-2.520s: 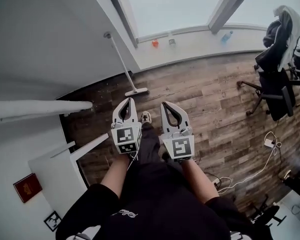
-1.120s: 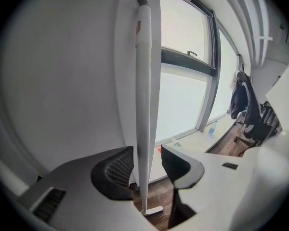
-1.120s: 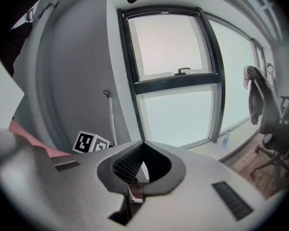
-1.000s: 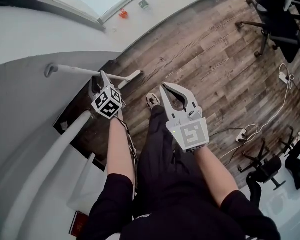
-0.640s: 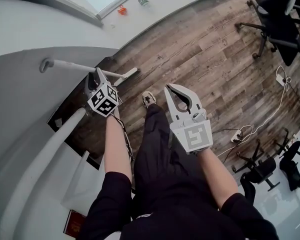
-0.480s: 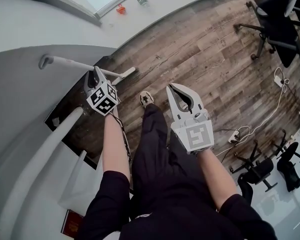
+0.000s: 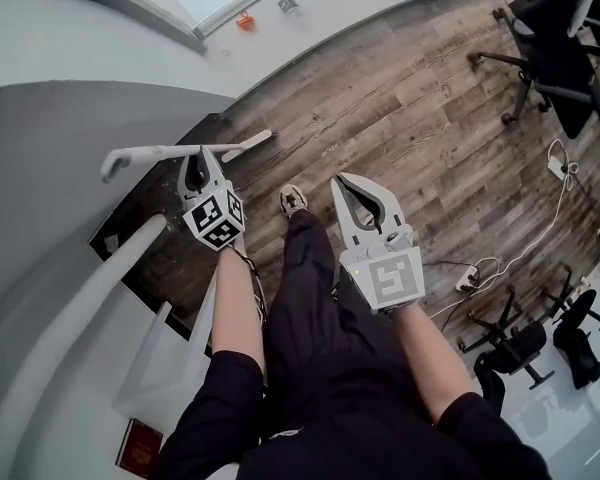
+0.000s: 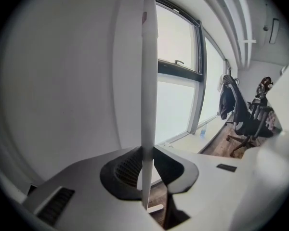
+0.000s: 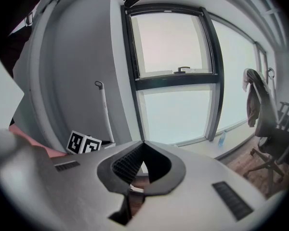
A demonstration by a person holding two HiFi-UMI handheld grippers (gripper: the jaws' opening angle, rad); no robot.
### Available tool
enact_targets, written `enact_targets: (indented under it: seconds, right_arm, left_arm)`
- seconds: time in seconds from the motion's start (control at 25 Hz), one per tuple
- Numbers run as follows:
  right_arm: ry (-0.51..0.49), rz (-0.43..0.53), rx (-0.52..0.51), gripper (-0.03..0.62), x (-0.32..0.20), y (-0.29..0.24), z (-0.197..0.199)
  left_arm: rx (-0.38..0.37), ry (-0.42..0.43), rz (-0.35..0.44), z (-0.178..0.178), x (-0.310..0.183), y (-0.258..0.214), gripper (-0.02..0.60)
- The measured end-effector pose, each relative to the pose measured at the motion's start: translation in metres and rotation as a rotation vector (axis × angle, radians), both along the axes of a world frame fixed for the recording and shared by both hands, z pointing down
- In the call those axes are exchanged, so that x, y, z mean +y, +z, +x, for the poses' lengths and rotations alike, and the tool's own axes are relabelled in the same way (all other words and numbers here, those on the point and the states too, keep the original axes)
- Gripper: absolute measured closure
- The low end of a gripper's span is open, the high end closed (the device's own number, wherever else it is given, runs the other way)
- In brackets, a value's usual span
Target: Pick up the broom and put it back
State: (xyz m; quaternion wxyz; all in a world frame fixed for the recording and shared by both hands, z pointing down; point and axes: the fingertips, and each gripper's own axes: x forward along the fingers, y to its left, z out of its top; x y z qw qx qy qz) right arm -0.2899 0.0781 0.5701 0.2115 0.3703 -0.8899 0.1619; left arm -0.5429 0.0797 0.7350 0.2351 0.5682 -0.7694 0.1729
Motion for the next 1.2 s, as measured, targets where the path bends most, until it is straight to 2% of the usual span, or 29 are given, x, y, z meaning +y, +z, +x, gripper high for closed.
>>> enact_targets:
  seconds: [0.24,0.52,0.72,0.92,1.0,1.2]
  right_arm:
    - [-0.010,0.044,-0.030,0.572,0.011,-0.024,0.014]
    - [-0.050,0.152,-0.090,0.572,0.030,-0.093,0.053]
    - [-0.052,0.219,-0.098,0.572,0.047,-0.149,0.100]
    - [-0.012,0.251,-0.115,0.572,0.063,-0.176,0.142]
    - [0.001,0.261,-0.129,0.572,0.073,-0.185,0.159]
    - [0.017,0.304,-0.169,0.572,0.091,-0.220,0.193]
  left_arm:
    - [-0.052,0.087,0.053,0.035,0.013,-0.042,0.506]
    - [-0.085,0.203,0.113,0.103,0.034,-0.138,0.506]
    - [-0.061,0.223,0.145,0.156,0.054,-0.221,0.505]
    - [-0.021,0.248,0.240,0.210,0.064,-0.294,0.505]
    - [-0.009,0.280,0.271,0.234,0.069,-0.324,0.505]
    - [0.022,0.384,0.288,0.293,0.081,-0.381,0.505]
